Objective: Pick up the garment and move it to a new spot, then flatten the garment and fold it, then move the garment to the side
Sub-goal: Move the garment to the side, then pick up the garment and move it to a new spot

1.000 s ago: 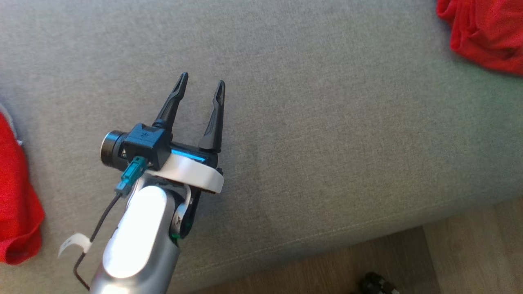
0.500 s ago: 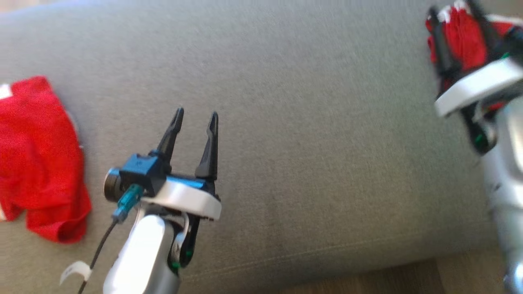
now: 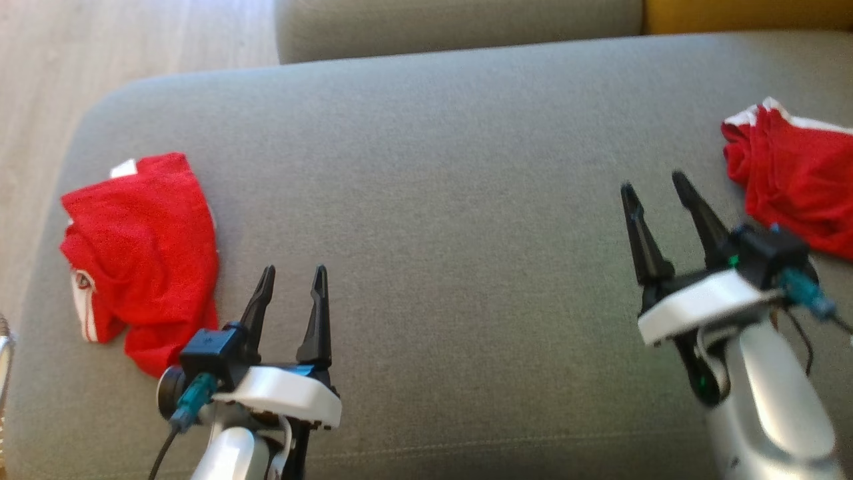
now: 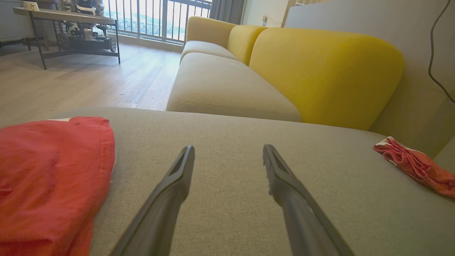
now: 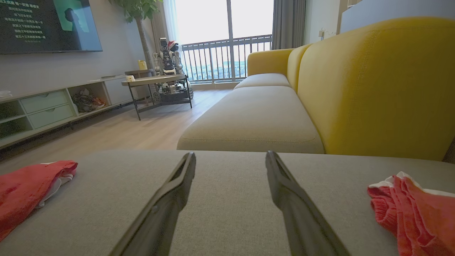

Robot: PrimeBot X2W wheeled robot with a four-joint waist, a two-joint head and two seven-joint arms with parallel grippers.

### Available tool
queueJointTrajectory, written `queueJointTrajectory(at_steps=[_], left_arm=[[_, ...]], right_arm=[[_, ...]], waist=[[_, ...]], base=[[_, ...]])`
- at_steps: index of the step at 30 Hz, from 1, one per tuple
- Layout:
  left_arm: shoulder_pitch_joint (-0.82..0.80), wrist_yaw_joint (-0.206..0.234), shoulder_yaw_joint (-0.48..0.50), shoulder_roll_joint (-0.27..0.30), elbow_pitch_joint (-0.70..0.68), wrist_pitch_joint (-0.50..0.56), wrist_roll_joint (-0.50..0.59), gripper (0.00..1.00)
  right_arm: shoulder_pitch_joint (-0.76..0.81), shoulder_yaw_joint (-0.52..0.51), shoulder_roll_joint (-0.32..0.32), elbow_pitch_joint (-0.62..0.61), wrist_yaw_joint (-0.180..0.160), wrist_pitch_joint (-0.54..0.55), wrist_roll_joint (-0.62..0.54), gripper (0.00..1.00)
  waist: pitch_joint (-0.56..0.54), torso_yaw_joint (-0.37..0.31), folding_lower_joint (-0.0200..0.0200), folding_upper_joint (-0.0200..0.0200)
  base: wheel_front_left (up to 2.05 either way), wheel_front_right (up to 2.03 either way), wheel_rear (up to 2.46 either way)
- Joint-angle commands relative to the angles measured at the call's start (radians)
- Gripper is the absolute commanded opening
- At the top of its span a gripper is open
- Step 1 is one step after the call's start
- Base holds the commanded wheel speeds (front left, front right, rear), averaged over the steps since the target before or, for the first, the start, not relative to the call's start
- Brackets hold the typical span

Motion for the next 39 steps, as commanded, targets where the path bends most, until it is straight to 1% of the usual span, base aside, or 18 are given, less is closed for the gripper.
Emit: queueJointTrajectory(at_steps=[1, 5, 7, 9, 12, 19, 39], left_arm=[[-0.022, 0.005, 0.036, 0.003, -0.029, -0.005, -0.005, 1.00], [-0.003, 0.002, 0.039, 0.003, -0.025, -0.005, -0.008, 1.00], [0.005, 0.003, 0.041, 0.003, -0.024, -0.005, -0.008, 1.00], [0.012, 0.004, 0.043, 0.003, -0.024, -0.005, -0.007, 1.00], [0.022, 0.004, 0.047, 0.003, -0.019, -0.005, -0.004, 1.00], [0.024, 0.006, 0.061, 0.003, -0.017, -0.005, -0.005, 1.00], [0.035, 0.002, 0.071, 0.003, -0.021, -0.005, 0.007, 1.00]], right_arm=[[-0.004, 0.012, 0.009, -0.049, 0.000, -0.009, -0.009, 1.00], [0.085, 0.007, 0.025, -0.103, 0.000, -0.009, -0.047, 1.00], [0.111, -0.013, 0.030, -0.126, 0.000, -0.009, -0.057, 1.00], [0.127, -0.038, 0.033, -0.142, 0.000, -0.009, -0.052, 1.00], [0.143, -0.036, 0.035, -0.154, 0.000, -0.009, -0.036, 1.00], [0.150, -0.024, 0.035, -0.156, 0.000, -0.009, -0.012, 1.00], [0.166, -0.020, 0.036, -0.135, 0.000, -0.009, -0.009, 1.00]], waist=[[-0.018, 0.016, 0.0002, -0.0001], [-0.034, 0.028, 0.0002, -0.0001], [-0.038, 0.030, 0.0002, -0.0001], [-0.041, 0.030, 0.0002, -0.0001], [-0.046, 0.028, 0.0002, -0.0001], [-0.051, 0.021, 0.0002, -0.0001], [-0.067, 0.017, 0.0002, -0.0001]], base=[[0.00, 0.00, 0.00], [0.00, 0.00, 0.00], [0.00, 0.00, 0.00], [0.00, 0.00, 0.00], [0.00, 0.00, 0.00], [0.00, 0.00, 0.00], [0.00, 0.00, 0.00]])
